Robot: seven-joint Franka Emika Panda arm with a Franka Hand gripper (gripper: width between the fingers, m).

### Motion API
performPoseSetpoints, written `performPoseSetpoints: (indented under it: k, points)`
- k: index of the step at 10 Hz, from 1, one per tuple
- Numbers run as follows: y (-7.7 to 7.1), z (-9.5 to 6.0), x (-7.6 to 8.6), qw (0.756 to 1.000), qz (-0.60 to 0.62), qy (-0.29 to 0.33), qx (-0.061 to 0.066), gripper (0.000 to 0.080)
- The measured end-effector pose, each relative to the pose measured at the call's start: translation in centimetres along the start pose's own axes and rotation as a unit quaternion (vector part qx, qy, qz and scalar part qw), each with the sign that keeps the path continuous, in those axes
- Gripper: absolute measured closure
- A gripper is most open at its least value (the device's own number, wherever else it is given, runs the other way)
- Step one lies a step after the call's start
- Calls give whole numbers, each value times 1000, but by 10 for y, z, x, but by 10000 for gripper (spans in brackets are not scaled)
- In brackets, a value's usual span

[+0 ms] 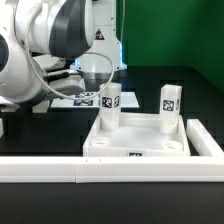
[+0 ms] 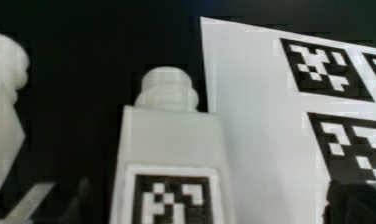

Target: Assemble square table

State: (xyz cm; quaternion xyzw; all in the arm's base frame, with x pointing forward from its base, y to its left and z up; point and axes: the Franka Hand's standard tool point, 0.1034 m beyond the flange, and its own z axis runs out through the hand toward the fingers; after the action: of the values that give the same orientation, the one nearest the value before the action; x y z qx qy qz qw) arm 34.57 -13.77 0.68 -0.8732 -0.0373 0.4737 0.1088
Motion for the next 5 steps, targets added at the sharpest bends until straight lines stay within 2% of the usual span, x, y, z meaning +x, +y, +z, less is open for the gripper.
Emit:
performPoseSetpoints:
  k: [2, 3, 5]
  points:
    - [-1, 0, 1, 1000, -4, -1, -1, 418]
    - [-2, 0, 1, 1000, -5, -1, -2, 517]
    - [-2, 0, 1, 1000, -7, -1, -3, 515]
